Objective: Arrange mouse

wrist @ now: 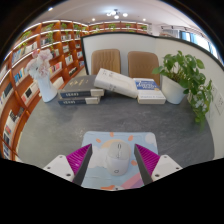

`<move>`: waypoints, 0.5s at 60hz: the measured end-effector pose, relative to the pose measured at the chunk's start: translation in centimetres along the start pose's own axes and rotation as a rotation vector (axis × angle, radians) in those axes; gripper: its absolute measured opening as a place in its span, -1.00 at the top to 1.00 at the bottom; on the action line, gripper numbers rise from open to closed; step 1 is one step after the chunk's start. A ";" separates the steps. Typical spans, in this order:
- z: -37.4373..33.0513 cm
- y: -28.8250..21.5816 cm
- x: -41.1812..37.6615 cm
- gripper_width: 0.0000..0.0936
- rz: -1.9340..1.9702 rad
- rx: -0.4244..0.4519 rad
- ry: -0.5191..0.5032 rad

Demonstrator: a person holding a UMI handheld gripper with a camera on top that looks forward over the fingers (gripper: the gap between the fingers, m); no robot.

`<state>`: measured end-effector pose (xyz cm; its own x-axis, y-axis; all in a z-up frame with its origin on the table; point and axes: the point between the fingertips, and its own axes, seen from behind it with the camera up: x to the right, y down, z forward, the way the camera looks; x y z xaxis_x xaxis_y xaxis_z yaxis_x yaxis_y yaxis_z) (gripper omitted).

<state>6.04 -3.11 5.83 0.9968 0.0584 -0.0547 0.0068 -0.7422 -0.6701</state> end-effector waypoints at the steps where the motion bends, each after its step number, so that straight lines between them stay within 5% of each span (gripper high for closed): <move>1: -0.6 -0.6 -0.1 -0.80 0.004 0.012 -0.002; 19: -12.2 -11.6 -0.1 -0.78 0.070 0.241 0.054; 30: -15.5 -14.1 -1.3 -0.78 0.039 0.272 0.055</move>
<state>5.85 -3.10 26.78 0.9988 -0.0081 -0.0492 -0.0458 -0.5366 -0.8426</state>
